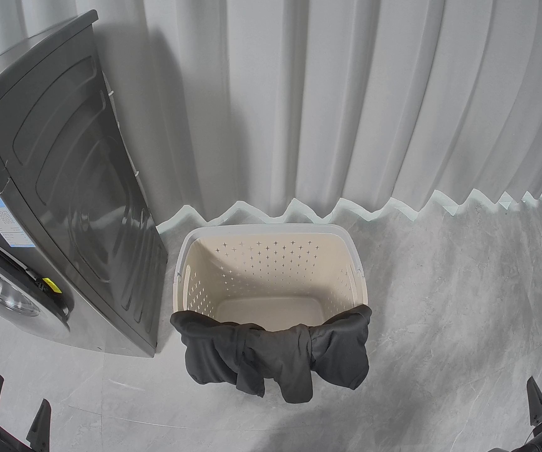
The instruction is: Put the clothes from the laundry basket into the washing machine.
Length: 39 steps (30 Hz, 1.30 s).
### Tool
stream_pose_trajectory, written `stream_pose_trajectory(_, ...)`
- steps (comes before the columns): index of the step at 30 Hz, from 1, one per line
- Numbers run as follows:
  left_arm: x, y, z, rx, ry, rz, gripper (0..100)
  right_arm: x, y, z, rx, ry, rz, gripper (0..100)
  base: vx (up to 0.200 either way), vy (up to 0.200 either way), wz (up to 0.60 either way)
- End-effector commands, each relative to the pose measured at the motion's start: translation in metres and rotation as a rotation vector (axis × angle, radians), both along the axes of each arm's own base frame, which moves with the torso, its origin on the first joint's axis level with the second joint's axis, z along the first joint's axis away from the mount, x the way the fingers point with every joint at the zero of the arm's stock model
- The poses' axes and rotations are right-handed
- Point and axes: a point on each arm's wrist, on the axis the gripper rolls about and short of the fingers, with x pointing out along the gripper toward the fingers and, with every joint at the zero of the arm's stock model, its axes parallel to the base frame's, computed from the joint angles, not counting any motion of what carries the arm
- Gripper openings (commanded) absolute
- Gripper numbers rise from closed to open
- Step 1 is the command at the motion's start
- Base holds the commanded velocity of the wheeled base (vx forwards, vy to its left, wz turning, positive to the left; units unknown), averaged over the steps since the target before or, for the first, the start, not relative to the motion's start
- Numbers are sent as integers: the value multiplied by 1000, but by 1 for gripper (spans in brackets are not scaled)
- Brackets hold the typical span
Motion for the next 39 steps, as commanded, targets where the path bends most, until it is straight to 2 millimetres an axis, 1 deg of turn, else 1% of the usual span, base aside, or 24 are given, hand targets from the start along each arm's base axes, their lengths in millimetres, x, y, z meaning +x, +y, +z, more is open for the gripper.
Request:
stream_pose_trajectory(1, 0, 0, -5, 1, -1, 0, 100, 0, 0, -5, 0, 1, 0, 100, 0, 0, 0)
stream_pose_trajectory(5, 0, 0, -5, 1, -3, 0, 100, 0, 0, -5, 0, 1, 0, 100, 0, 0, 0)
stream_pose_trajectory(11, 0, 0, -5, 1, -3, 0, 100, 0, 0, -5, 0, 1, 0, 100, 0, -200, 0)
stream_pose_trajectory(23, 0, 0, -5, 1, -1, 0, 100, 0, 0, -5, 0, 1, 0, 100, 0, 0, 0)
stream_pose_trajectory(32, 0, 0, -5, -1, -1, 0, 100, 0, 0, -5, 0, 1, 0, 100, 200, 0, 0)
stream_pose_trajectory(39, 0, 0, -5, 1, -3, 0, 100, 0, 0, -5, 0, 1, 0, 100, 0, 0, 0)
